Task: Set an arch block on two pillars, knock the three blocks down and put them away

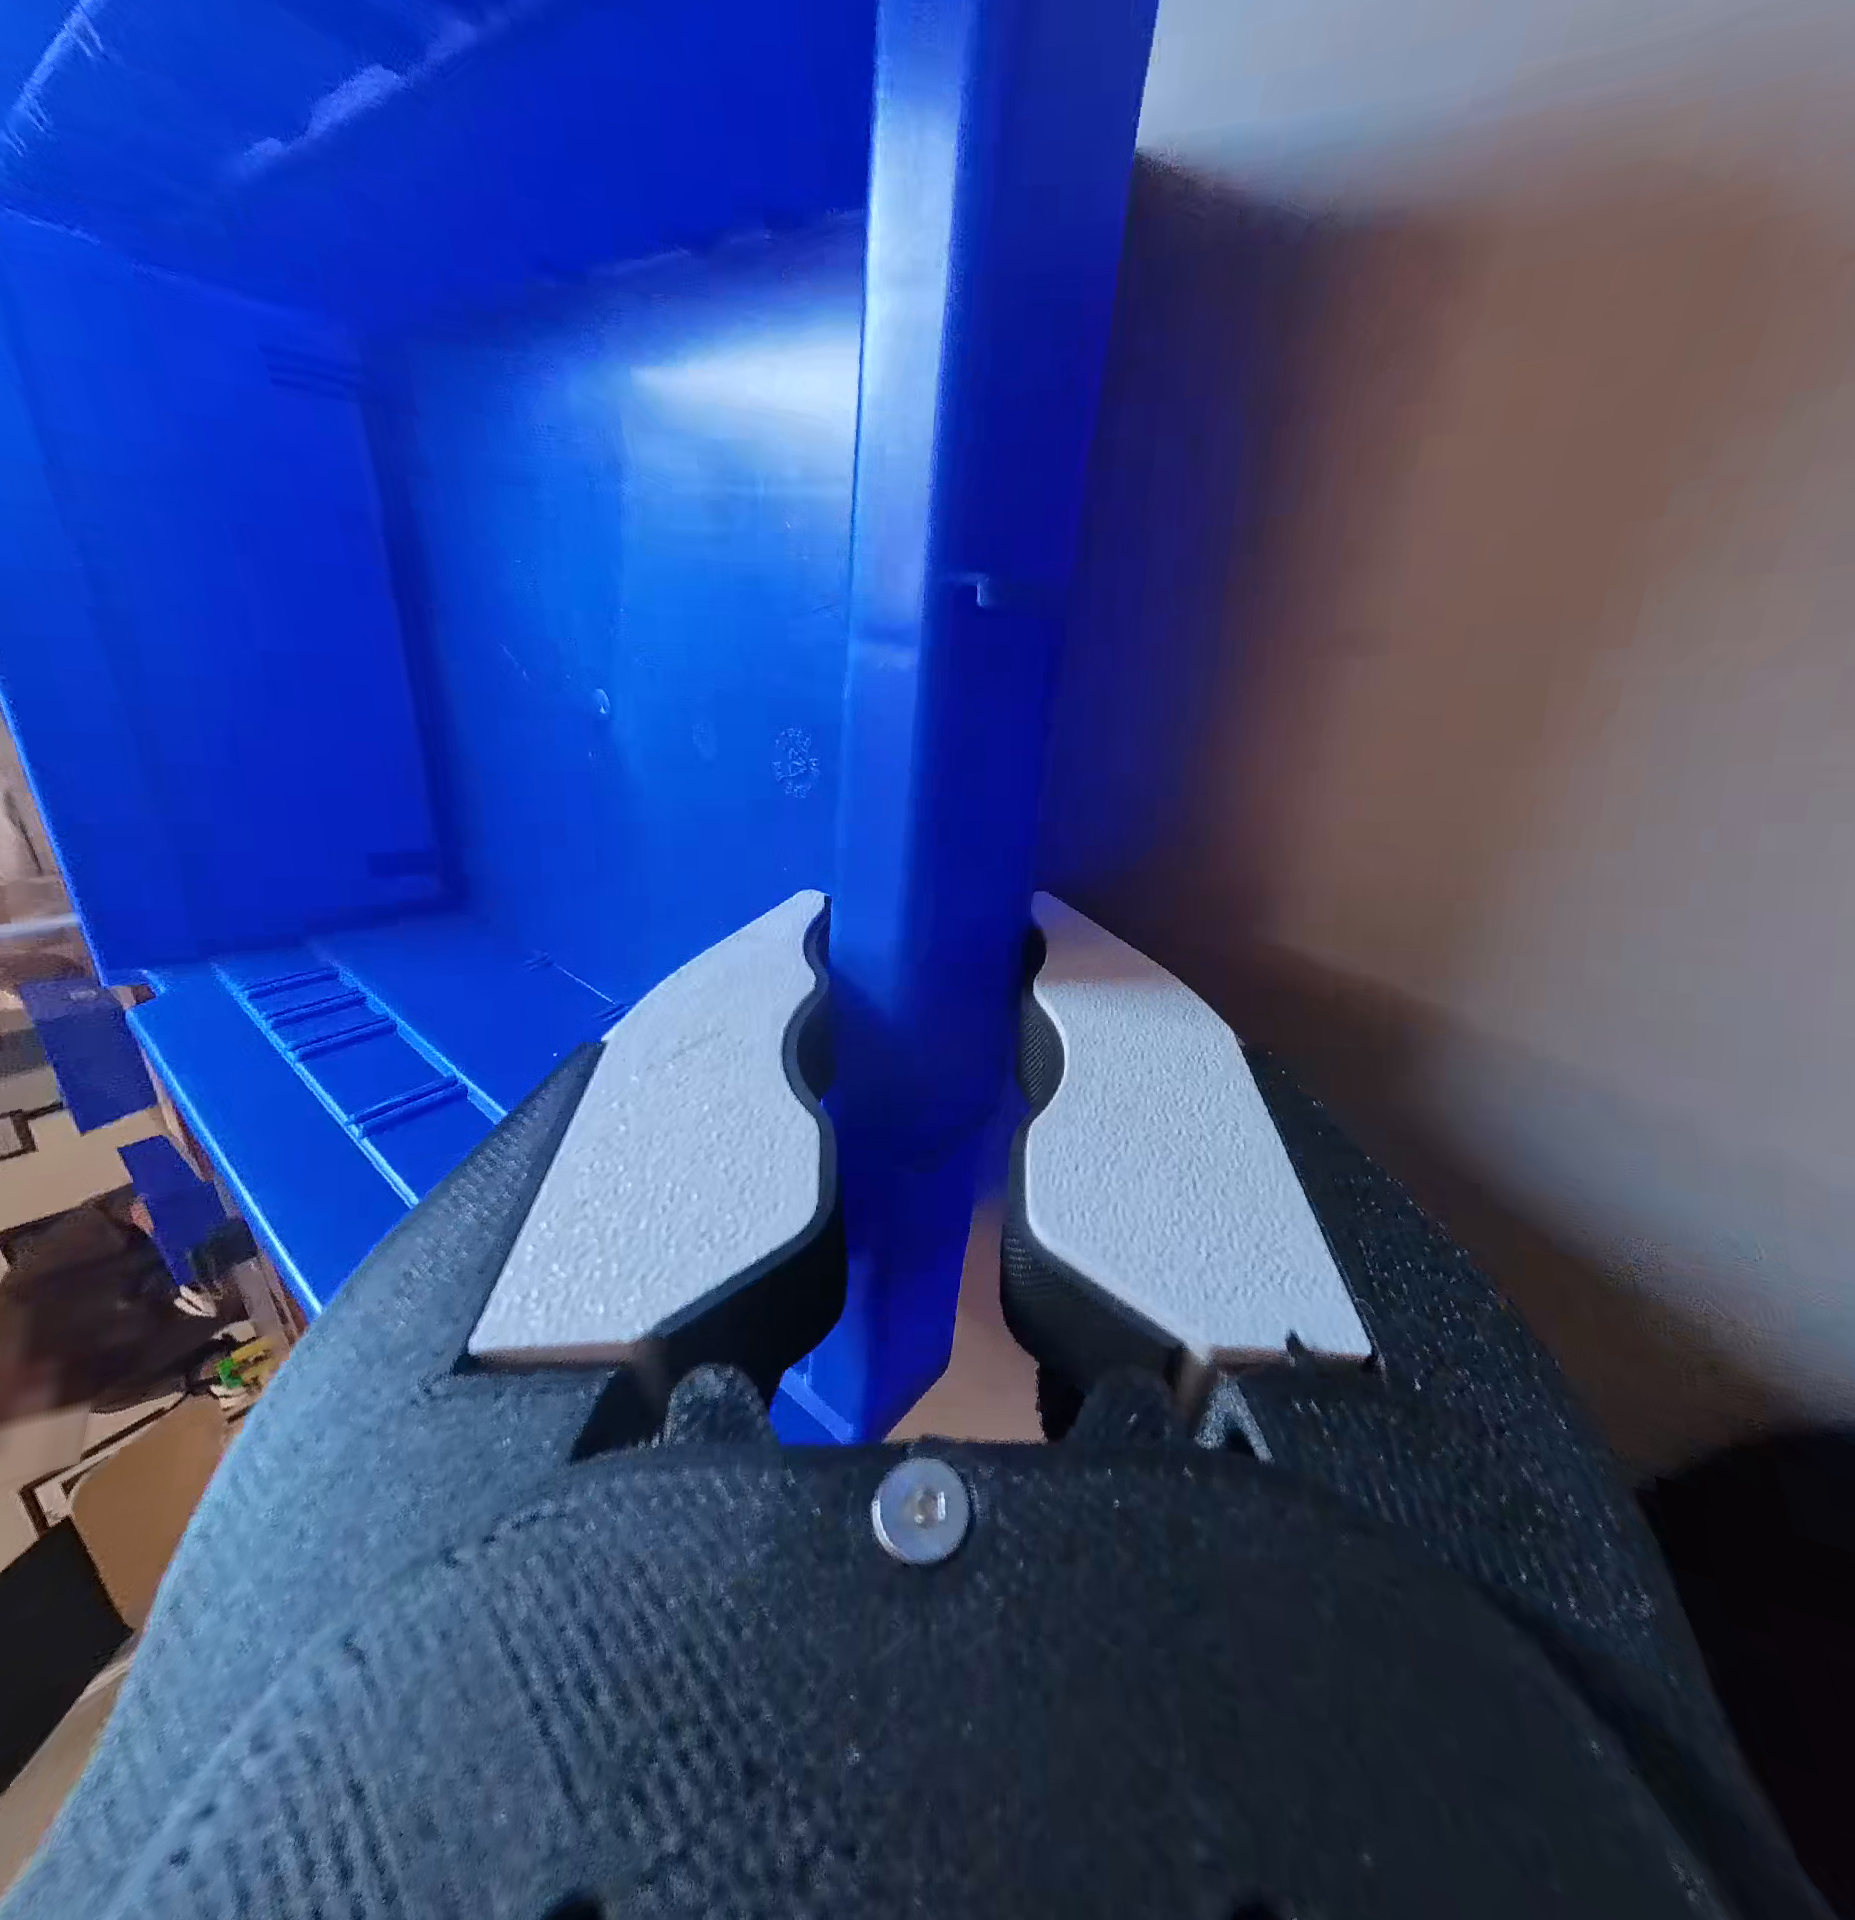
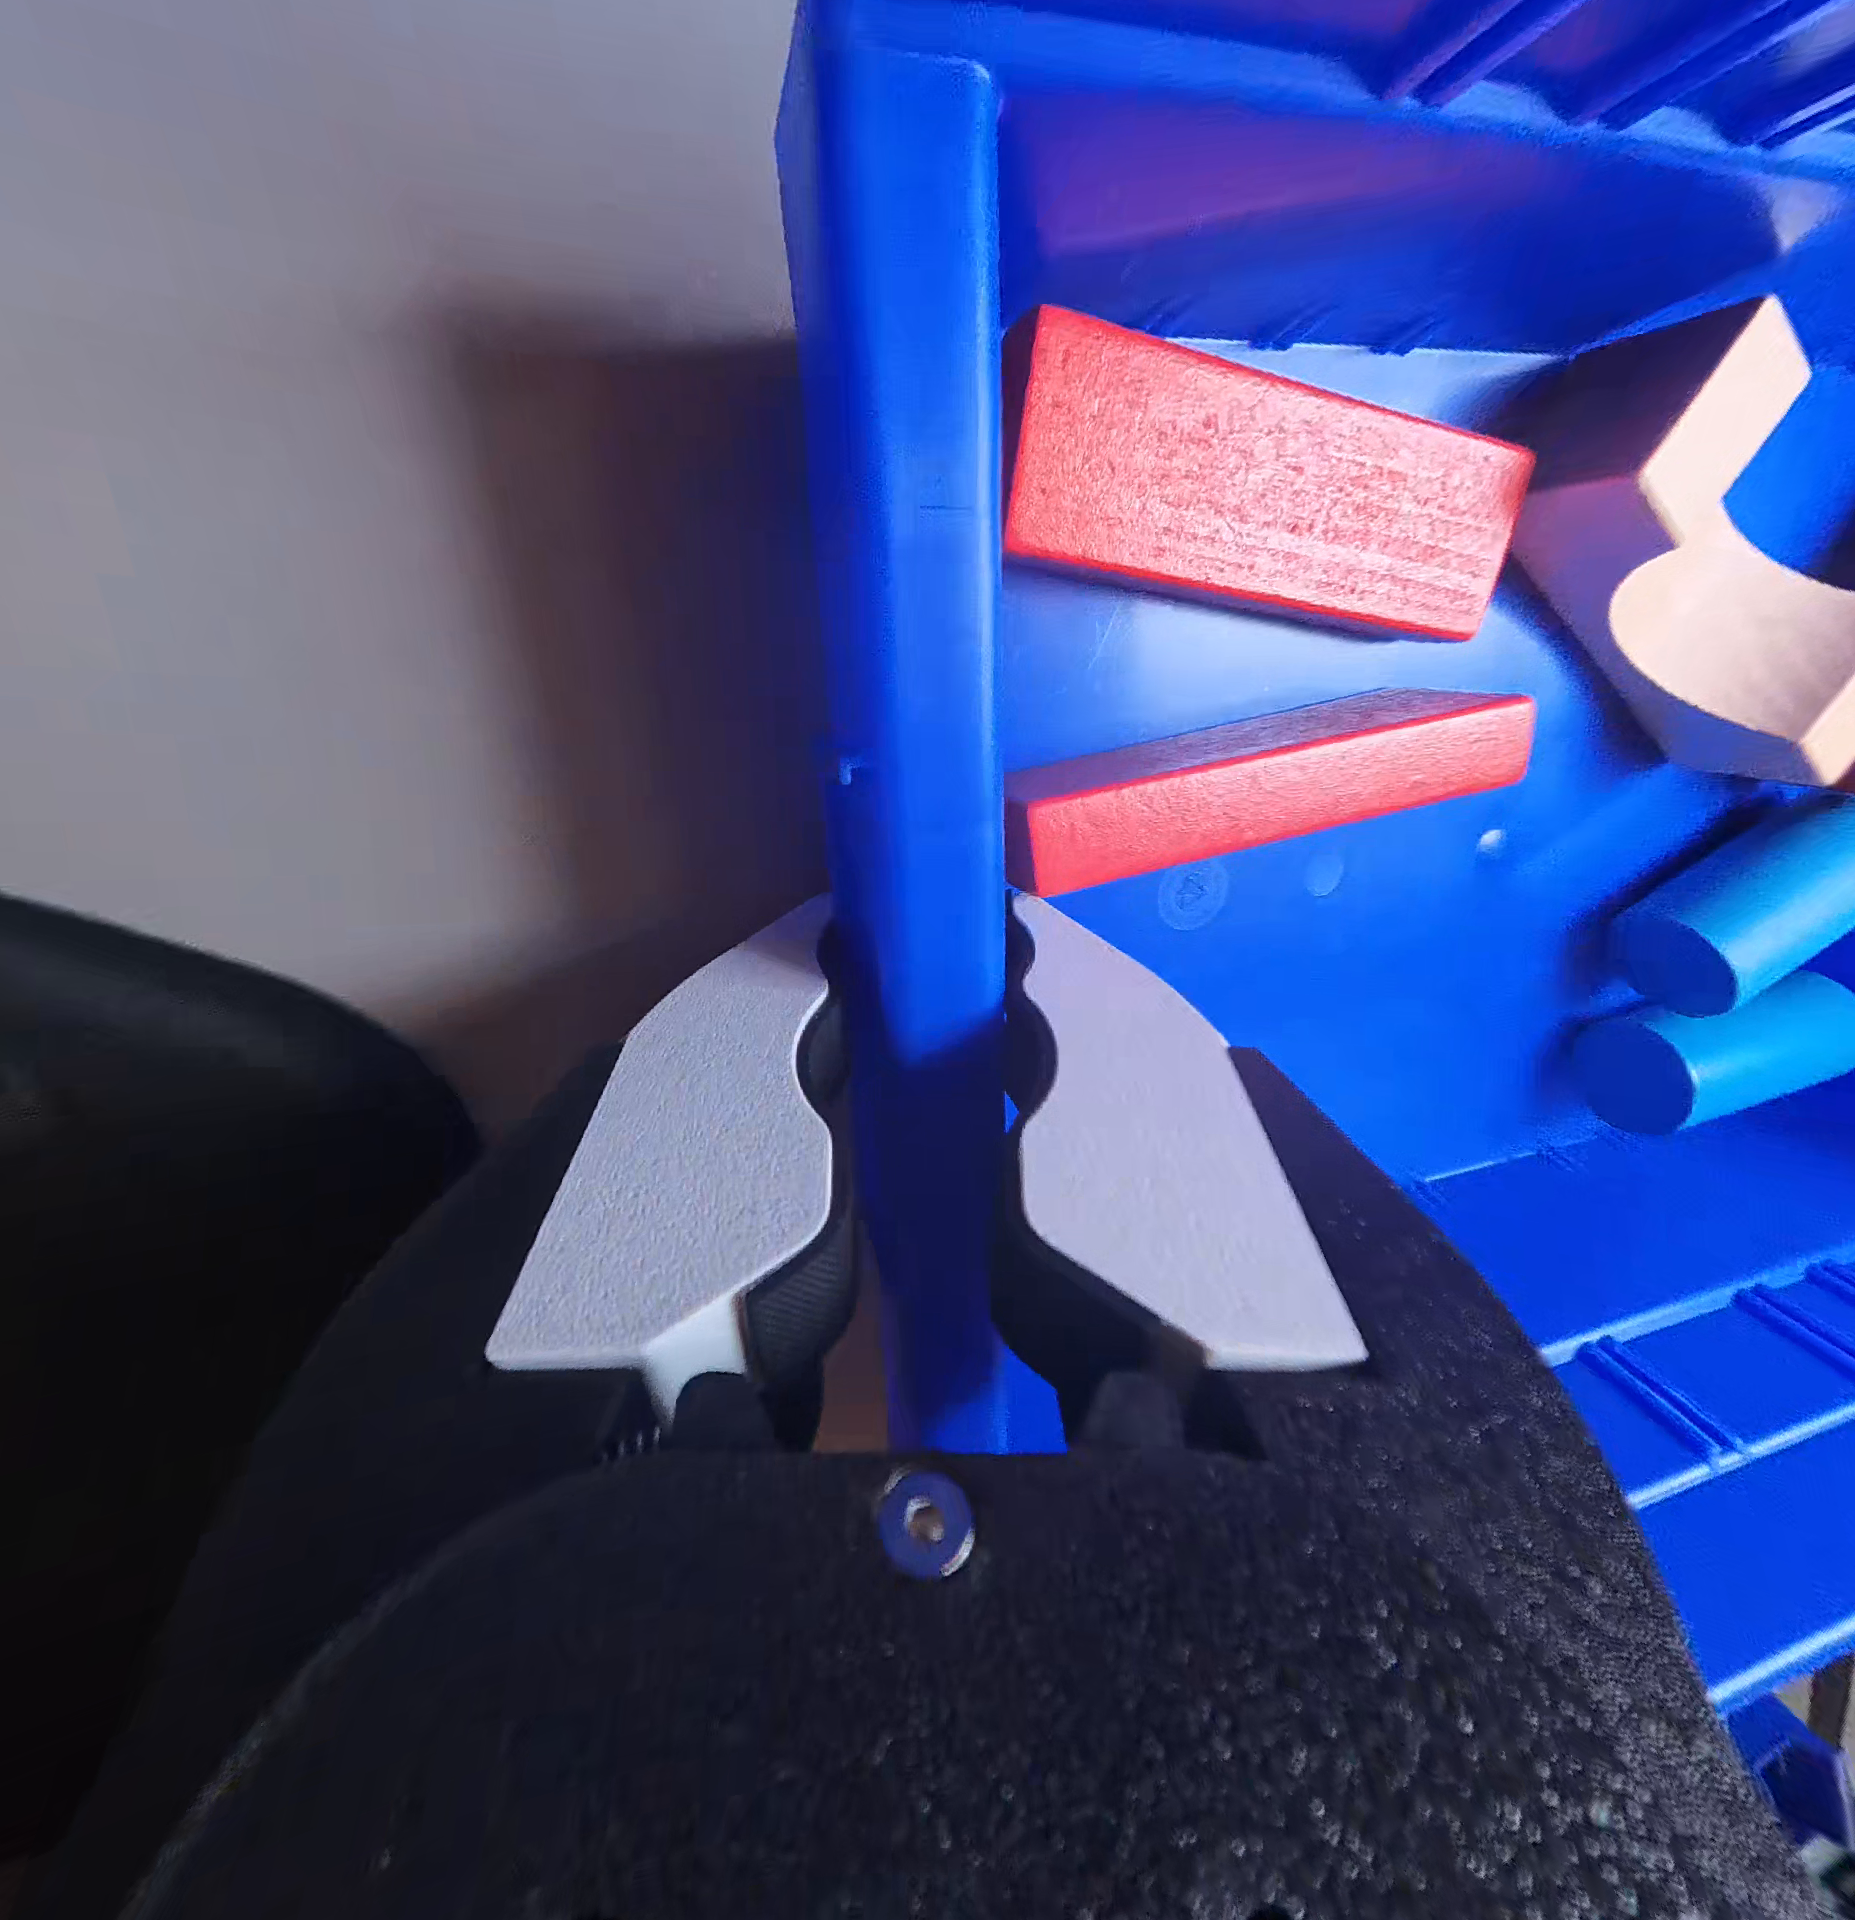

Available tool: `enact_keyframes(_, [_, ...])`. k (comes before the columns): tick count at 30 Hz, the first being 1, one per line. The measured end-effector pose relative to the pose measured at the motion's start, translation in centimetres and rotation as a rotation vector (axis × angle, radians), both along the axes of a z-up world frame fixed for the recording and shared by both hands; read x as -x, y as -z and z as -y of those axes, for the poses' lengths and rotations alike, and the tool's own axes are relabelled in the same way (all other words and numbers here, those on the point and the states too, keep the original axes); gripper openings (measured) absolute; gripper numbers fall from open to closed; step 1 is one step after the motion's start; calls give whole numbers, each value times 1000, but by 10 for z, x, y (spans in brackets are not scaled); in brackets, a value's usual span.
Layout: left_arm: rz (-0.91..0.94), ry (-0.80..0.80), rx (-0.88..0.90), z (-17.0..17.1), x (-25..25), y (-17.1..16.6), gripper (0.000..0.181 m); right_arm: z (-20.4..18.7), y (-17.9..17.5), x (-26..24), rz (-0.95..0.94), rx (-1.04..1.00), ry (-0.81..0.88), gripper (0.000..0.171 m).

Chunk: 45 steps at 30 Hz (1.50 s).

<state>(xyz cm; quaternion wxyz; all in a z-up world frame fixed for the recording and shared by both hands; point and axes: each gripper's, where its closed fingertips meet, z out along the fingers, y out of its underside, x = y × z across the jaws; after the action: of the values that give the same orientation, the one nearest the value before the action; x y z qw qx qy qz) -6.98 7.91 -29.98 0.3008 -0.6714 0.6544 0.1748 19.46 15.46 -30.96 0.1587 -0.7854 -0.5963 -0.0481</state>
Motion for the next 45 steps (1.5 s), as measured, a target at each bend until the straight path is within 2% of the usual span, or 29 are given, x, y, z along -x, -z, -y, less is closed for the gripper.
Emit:
enact_keyframes(4, [10,-31,-11,-22,-29,0,32,42,-3,-17,11,-55,-49,27])
enact_keyframes(6, [77,-81,-48,-40,-45,-2,33,56,-7,-23,-1,-76,-72,28])
enact_keyframes(7, [129,-99,-86,-51,-53,-5,36,62,-11,-25,-7,-87,-82,28])
enact_keyframes(9, [271,-78,-137,-60,-69,-20,52,74,-19,-25,-27,-117,-101,28])
enact_keyframes(12, [569,-43,-113,-46,-84,-66,51,93,-37,-21,-63,-180,-124,30])
enact_keyframes(17, [983,23,130,9,-102,-122,50,112,-77,-2,-93,-338,-154,30])
enact_keyframes(20, [1117,57,260,34,-123,-131,50,119,-78,16,-84,-363,-182,30])
enact_keyframes(22, [1187,47,314,36,-137,-133,52,120,-75,27,-51,-403,-198,30])
enact_keyframes(25, [1224,-1,338,22,-150,-136,52,118,-80,37,-28,-474,-194,31])
enact_keyframes(28, [1152,-16,316,11,-165,-131,48,110,-93,37,27,-556,-187,31])
enact_keyframes(32, [1053,-7,54,-17,-167,-147,29,95,-116,35,150,-691,-187,30])
enact_keyframes(35, [1102,-57,78,-30,-160,-164,18,82,-134,40,216,-768,-166,31])
enact_keyframes(41, [1187,-127,-57,-50,-122,-213,4,74,-154,96,93,-852,-47,39])
enact_keyframes(45, [1213,-167,-85,-48,-91,-228,2,75,-160,130,47,-864,-37,41])
